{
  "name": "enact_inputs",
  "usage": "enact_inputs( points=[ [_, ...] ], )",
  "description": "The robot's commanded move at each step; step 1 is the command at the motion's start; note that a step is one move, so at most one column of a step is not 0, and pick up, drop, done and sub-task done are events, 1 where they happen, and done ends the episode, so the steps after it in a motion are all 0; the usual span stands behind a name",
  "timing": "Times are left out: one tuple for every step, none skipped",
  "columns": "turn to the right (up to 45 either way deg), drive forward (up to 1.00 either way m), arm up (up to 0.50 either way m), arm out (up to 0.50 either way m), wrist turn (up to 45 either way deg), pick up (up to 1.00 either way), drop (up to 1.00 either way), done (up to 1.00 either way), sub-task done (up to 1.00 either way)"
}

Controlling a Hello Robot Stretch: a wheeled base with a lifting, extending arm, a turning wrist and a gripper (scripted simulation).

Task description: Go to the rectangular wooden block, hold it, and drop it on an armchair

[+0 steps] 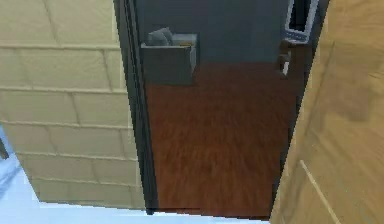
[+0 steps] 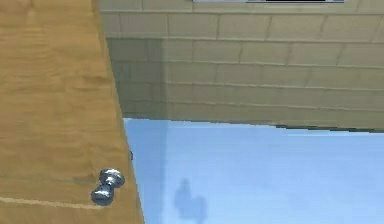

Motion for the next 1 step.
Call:
enact_inputs(
  points=[
    [0.0,1.0,0.0,0.0,0.0,0.0,0.0,0.0,0.0]
  ],
)
